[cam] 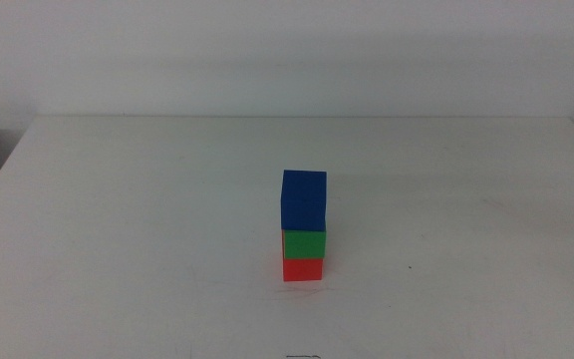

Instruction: Stack red cubes first, then green, then blue cubes in a specific spot.

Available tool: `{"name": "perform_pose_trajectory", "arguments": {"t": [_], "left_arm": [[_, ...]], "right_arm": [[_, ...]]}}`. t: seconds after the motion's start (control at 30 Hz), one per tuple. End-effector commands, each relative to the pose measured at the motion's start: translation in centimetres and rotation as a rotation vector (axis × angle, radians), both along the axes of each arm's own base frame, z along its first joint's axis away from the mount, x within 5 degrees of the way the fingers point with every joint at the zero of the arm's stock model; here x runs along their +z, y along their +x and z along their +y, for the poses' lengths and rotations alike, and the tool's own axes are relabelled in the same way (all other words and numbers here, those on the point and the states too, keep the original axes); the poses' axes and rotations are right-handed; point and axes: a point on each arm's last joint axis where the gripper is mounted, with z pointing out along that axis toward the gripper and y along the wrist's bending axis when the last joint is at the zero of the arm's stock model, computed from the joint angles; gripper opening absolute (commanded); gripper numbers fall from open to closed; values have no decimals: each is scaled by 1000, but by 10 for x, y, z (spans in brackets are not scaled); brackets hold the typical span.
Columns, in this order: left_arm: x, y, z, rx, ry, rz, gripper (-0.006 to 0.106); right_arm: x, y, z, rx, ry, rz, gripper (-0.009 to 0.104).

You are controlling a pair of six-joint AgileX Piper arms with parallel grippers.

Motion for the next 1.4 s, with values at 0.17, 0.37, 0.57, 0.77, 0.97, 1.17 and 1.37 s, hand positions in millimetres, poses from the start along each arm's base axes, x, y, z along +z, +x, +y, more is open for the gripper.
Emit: {"name": "perform_pose_trajectory", "arguments": {"t": [0.17,0.37,0.57,0.77,0.97,1.17,1.37], "left_arm": [[19,-23,-4,-41,-38,-203,94],[0,-42,-6,-75,-20,-426,94],[-48,-66,-9,-105,-25,-555,94],[-122,-77,-11,-118,-87,-488,94],[-189,-90,-11,-116,-94,-428,94],[-228,-95,-11,-126,-90,-521,94],[-248,-94,-11,-130,-89,-547,94]], "right_arm": [[5,13,-6,-86,-51,-171,68],[-7,25,-7,-137,-55,-262,68],[-28,28,-35,-396,-118,-235,68],[-65,3,-55,-608,-128,-224,68],[-120,-17,-55,-618,-141,-205,68],[-159,-24,-55,-638,-107,-342,68],[-176,-22,-57,-664,-51,-520,68]]}}
